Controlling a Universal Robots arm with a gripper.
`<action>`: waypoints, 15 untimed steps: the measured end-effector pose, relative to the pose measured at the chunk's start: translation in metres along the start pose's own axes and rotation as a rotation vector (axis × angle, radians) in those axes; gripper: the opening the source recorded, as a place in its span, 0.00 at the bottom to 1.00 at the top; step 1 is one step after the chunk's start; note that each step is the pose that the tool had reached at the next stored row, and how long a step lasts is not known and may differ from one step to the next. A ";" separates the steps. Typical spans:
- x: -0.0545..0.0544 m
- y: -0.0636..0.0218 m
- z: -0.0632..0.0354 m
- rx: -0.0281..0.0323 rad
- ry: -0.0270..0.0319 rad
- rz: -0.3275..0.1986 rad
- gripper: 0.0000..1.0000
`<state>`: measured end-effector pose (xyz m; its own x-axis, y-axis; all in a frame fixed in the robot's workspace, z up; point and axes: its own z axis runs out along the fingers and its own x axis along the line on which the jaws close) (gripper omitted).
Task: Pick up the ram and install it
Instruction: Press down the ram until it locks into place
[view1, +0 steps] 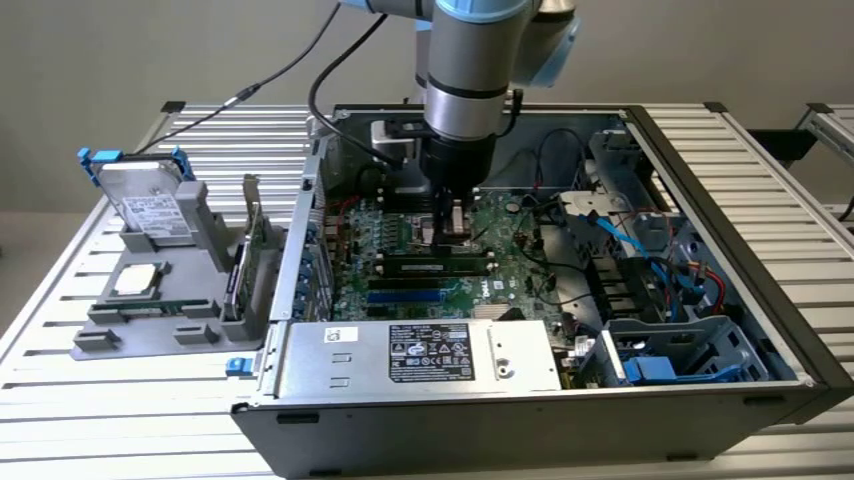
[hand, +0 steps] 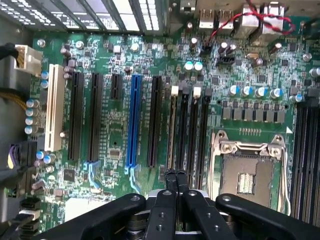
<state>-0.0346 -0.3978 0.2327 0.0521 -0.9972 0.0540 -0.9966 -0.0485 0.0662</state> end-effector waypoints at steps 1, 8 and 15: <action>0.000 0.0023 0.0001 0.0000 0.0000 0.000 0.10; -0.001 0.0082 0.0039 -0.0002 0.0027 0.000 0.10; -0.001 0.0081 0.0095 -0.0006 0.0081 0.001 0.10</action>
<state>-0.0434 -0.3973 0.2237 0.0520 -0.9967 0.0621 -0.9966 -0.0478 0.0667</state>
